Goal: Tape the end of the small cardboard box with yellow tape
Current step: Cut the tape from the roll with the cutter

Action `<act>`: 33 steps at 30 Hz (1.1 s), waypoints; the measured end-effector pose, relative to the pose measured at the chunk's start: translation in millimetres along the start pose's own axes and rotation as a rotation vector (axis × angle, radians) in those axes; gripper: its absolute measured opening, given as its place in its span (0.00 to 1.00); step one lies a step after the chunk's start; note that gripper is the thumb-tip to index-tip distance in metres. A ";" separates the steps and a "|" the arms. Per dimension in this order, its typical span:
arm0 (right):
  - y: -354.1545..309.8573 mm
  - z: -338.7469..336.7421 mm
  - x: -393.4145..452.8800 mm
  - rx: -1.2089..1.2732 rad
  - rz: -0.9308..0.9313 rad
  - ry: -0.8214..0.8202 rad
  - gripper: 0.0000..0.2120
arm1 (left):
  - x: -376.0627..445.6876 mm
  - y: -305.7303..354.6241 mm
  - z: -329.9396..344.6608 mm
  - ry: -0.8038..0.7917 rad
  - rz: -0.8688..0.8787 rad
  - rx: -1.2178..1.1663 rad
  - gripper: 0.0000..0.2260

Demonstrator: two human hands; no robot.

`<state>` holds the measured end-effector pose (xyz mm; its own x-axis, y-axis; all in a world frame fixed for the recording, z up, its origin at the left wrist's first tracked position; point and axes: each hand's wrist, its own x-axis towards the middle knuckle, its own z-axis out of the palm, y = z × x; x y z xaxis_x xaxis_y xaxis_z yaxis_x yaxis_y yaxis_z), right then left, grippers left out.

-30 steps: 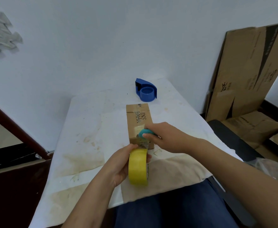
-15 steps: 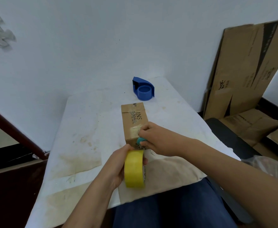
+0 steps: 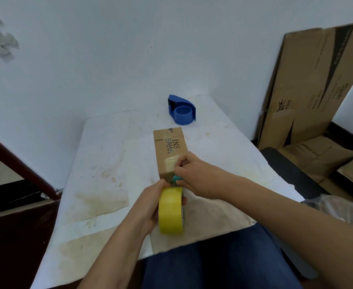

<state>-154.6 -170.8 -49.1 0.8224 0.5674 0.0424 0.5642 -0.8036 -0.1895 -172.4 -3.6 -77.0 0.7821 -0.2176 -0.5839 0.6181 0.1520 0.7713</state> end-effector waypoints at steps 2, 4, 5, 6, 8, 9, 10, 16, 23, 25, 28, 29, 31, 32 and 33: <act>-2.1 0.6 0.0 -0.015 0.002 0.003 0.12 | -0.9 -0.1 0.3 -0.003 0.004 -0.003 0.16; -3.2 2.3 0.4 -0.026 0.005 0.020 0.12 | -1.4 0.3 0.4 -0.004 0.005 -0.004 0.15; -4.0 2.7 0.8 -0.027 0.009 0.026 0.13 | -1.5 0.5 0.3 -0.001 0.005 -0.007 0.15; -4.8 2.6 0.8 -0.022 0.013 0.032 0.13 | -1.4 0.6 0.2 0.001 0.004 -0.010 0.15; -6.5 1.3 0.6 -0.016 0.019 0.038 0.13 | -2.3 1.0 0.4 0.004 0.003 -0.010 0.14; -7.0 0.6 0.6 -0.020 0.016 0.040 0.13 | -2.6 1.4 0.4 0.005 0.002 -0.006 0.14; -7.2 -0.1 0.6 -0.026 0.010 0.040 0.12 | -2.7 1.7 0.4 0.005 0.001 -0.001 0.13; -7.4 -9.9 4.6 -0.040 0.003 -0.052 0.09 | -6.2 4.8 0.3 0.001 0.018 0.060 0.13; -6.9 -20.2 8.4 -0.078 0.009 -0.128 0.12 | -6.2 5.8 -2.3 -0.015 0.010 0.074 0.12; -8.2 -21.5 9.5 -0.107 0.005 -0.141 0.12 | -6.3 6.1 -2.5 -0.018 0.006 0.079 0.12; -9.4 -19.5 11.5 -0.180 0.000 -0.153 0.13 | -7.7 7.6 -2.8 -0.017 -0.007 0.089 0.12; -9.4 -18.3 12.2 -0.204 -0.002 -0.154 0.13 | -8.3 8.3 -2.6 -0.016 -0.013 0.083 0.12; -8.7 -16.6 12.9 -0.222 0.002 -0.152 0.13 | -10.1 9.4 -2.4 -0.017 -0.020 0.074 0.12; -8.5 -16.3 13.0 -0.224 0.005 -0.153 0.13 | -11.2 10.2 -2.4 -0.020 -0.022 0.073 0.12; -8.9 -16.4 12.8 -0.228 0.004 -0.153 0.13 | -12.2 11.2 -2.5 -0.025 -0.025 0.076 0.12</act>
<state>-147.9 -159.4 -30.8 0.8138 0.5707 -0.1102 0.5772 -0.8158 0.0375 -174.9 3.2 -61.9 0.7640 -0.2440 -0.5973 0.6286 0.0727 0.7743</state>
